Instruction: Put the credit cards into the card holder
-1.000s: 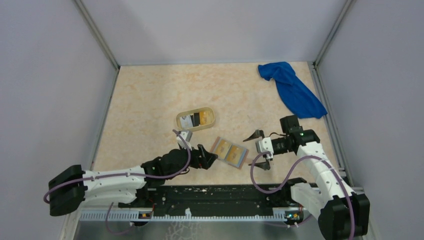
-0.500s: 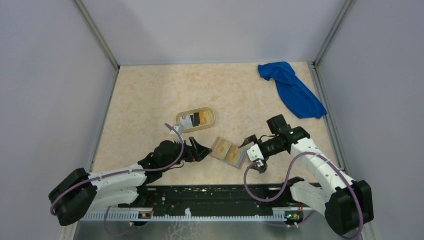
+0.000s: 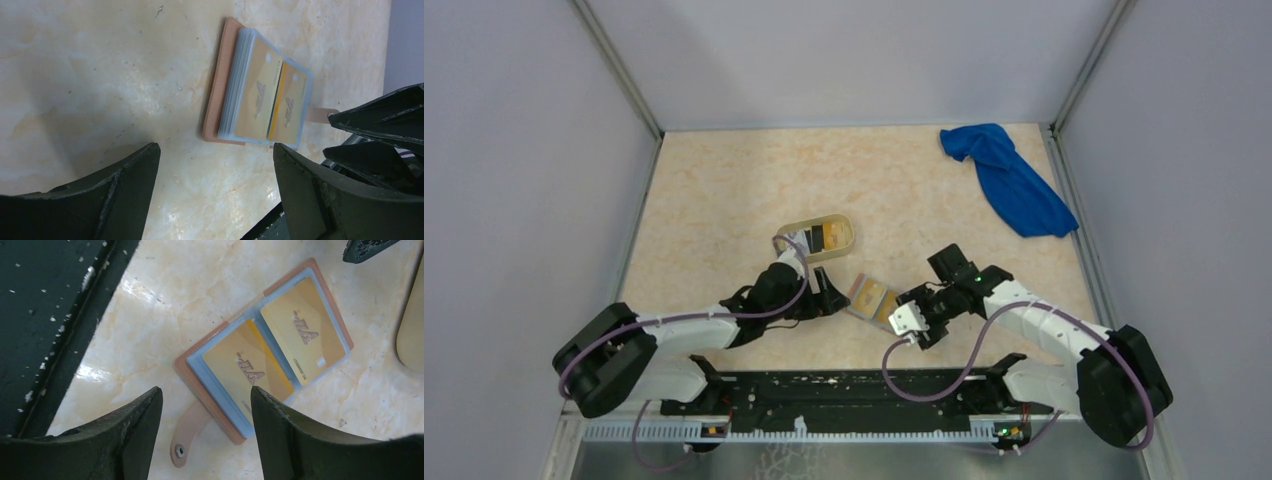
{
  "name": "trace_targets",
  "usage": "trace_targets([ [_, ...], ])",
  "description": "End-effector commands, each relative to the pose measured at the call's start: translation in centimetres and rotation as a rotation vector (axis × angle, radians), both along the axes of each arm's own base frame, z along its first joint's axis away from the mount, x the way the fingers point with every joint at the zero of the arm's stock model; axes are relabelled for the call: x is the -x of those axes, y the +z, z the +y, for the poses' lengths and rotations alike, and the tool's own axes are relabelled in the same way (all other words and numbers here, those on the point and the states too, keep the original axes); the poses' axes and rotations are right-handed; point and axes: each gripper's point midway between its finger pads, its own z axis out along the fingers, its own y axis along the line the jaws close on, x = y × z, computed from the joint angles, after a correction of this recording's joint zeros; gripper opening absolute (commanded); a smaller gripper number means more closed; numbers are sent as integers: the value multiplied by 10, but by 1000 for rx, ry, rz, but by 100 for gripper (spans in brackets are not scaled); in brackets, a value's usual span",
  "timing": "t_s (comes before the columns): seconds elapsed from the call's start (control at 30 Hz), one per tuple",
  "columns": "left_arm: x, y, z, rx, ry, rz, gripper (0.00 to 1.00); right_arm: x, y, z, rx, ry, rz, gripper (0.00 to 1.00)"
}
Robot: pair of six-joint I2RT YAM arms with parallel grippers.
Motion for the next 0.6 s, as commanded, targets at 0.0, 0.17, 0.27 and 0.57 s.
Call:
trace_targets([
  [0.0,2,-3,-9,-25,-37,73,87,-16,-6,1,31,-37,-75,64],
  [0.17,1,-5,-13,-55,-57,88,76,-21,-18,-7,98,-54,-75,61],
  [0.27,2,-5,-15,-57,-70,93,72,-21,-23,-12,124,-56,-81,60],
  [0.57,7,-1,-31,-5,-135,124,69,-20,-33,-18,172,-54,-72,57],
])
